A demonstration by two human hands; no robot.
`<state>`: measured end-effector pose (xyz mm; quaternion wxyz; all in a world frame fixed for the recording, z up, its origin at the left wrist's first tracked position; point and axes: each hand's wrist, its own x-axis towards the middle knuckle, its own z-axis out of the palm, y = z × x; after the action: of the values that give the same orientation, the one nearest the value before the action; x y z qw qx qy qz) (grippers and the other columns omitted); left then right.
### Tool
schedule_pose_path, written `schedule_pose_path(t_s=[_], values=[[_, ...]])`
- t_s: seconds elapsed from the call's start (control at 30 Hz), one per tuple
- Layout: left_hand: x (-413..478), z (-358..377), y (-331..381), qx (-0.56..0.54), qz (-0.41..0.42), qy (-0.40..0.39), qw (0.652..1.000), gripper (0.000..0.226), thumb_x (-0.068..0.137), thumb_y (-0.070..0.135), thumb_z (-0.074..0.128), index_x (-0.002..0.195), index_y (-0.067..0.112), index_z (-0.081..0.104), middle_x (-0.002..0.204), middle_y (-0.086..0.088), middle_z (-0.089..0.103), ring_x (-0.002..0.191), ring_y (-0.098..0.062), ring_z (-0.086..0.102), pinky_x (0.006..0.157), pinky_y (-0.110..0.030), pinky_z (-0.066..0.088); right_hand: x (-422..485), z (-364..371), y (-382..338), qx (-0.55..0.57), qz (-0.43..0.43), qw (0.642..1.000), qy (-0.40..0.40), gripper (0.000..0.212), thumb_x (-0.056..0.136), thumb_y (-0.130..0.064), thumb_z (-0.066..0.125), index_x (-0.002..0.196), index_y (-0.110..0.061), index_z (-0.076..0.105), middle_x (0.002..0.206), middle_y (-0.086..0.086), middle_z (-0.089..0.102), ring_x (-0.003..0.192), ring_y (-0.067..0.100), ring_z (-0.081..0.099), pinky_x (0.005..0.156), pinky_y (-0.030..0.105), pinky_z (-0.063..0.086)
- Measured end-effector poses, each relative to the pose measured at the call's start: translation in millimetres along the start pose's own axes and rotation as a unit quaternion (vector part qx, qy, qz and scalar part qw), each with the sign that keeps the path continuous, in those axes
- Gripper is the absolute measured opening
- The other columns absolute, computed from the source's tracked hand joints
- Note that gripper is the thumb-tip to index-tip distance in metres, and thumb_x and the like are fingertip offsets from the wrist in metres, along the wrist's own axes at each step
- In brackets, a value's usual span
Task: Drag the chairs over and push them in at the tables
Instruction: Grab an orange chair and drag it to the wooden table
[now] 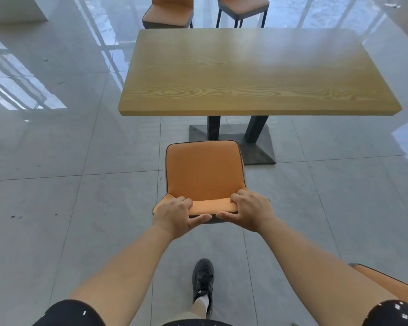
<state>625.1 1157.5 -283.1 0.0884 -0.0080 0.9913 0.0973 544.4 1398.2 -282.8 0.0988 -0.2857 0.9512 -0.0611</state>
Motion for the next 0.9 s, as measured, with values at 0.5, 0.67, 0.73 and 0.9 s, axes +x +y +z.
schedule_pose_path(t_s=[0.5,0.67,0.73,0.9], values=[[62.9,-7.0,-22.3,0.003,0.002,0.008,1.000,0.093,0.070,0.101,0.011,0.088,0.025,0.062,0.087,0.007,0.061,0.073,-0.013,0.056,0.057,-0.030,0.049,59.5,-5.9,17.3,0.010,0.002,1.000,0.010,0.085,0.072,-0.099,0.016,0.081,-0.027,0.060,0.081,-0.007,0.059,0.072,0.014,0.053,0.058,0.029,0.039],[65.0,-6.4,-24.8,0.012,0.001,0.011,1.000,0.092,0.071,0.101,0.012,0.087,0.026,0.062,0.087,0.008,0.062,0.072,-0.012,0.056,0.055,-0.029,0.049,64.1,-5.4,16.3,0.010,-0.003,1.000,0.004,0.091,0.071,-0.099,0.011,0.083,-0.026,0.062,0.084,-0.007,0.061,0.074,0.014,0.054,0.058,0.028,0.037],[65.8,-6.3,-24.7,0.013,-0.003,0.006,1.000,0.092,0.071,0.101,0.011,0.088,0.026,0.062,0.087,0.008,0.061,0.072,-0.012,0.056,0.055,-0.028,0.048,65.4,-5.9,17.2,0.006,-0.003,1.000,-0.002,0.090,0.070,-0.100,0.011,0.084,-0.027,0.062,0.084,-0.007,0.060,0.074,0.013,0.053,0.057,0.027,0.035],[65.7,-8.0,-23.0,0.013,-0.010,-0.016,1.000,0.092,0.070,0.100,0.009,0.092,0.026,0.059,0.088,0.008,0.059,0.077,-0.013,0.056,0.057,-0.029,0.047,65.9,-3.3,15.3,0.010,0.010,1.000,-0.020,0.086,0.072,-0.100,0.013,0.084,-0.028,0.059,0.083,-0.007,0.057,0.072,0.012,0.051,0.059,0.028,0.037]])
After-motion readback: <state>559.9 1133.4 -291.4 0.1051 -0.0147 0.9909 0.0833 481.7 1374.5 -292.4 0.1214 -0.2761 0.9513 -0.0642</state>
